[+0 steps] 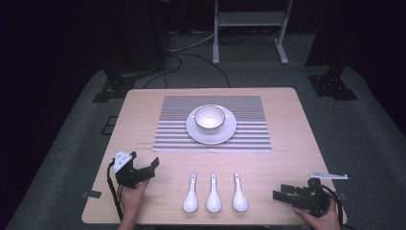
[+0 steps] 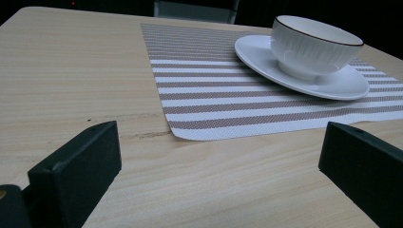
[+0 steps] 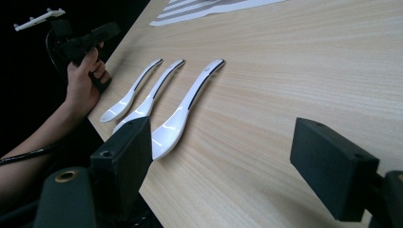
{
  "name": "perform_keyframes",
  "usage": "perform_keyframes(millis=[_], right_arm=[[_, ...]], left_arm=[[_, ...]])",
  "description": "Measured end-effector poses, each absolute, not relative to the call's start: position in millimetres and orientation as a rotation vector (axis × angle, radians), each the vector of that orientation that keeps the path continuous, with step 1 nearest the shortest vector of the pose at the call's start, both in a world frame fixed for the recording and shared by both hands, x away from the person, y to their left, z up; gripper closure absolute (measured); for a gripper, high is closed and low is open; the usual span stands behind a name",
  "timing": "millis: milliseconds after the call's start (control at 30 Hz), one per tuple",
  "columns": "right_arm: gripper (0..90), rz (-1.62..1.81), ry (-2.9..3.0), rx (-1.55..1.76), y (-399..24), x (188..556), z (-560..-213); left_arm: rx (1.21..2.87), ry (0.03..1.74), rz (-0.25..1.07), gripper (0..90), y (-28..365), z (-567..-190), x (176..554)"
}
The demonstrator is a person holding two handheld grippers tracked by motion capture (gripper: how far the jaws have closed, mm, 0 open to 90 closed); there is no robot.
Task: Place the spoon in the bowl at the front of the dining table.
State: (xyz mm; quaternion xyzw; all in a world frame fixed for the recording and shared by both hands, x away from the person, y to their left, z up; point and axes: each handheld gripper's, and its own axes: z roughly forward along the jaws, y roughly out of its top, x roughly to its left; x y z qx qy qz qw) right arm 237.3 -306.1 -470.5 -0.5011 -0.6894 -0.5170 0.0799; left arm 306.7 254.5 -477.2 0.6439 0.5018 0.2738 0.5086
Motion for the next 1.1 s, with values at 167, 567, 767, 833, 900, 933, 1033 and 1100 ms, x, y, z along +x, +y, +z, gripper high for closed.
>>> perform_keyframes(millis=[167, 567, 767, 833, 900, 933, 1033, 1100], right_arm=[[20.9, -1.544, -2.077, -1.496, -302.3, 238.0, -469.7], [21.0, -1.515, -2.087, -1.477, -288.7, 242.6, -469.3], [21.0, -1.509, -2.092, -1.462, -282.0, 246.2, -468.4], [21.0, -1.504, -2.095, -1.455, -279.2, 247.6, -467.9], [21.0, -1.494, -2.105, -1.445, -275.0, 249.7, -466.8], [21.0, -1.494, -2.106, -1.443, -274.1, 250.3, -466.5], [21.0, -1.492, -2.11, -1.437, -270.7, 252.5, -465.5], [21.1, -1.493, -2.112, -1.433, -268.7, 254.1, -465.3]], left_arm=[[1.552, 1.208, 0.661, 0.0, 254.3, -477.3, 306.7], [1.549, 1.206, 0.661, 0.0, 254.4, -477.3, 306.5], [1.55, 1.205, 0.661, 0.0, 254.3, -477.3, 306.4], [1.551, 1.205, 0.662, 0.0, 254.1, -477.3, 306.4], [1.551, 1.205, 0.662, 0.0, 254.0, -477.3, 306.4], [1.551, 1.205, 0.661, 0.0, 254.0, -477.3, 306.4], [1.552, 1.204, 0.662, 0.0, 253.9, -477.3, 306.4], [1.551, 1.205, 0.661, 0.0, 254.0, -477.3, 306.4]])
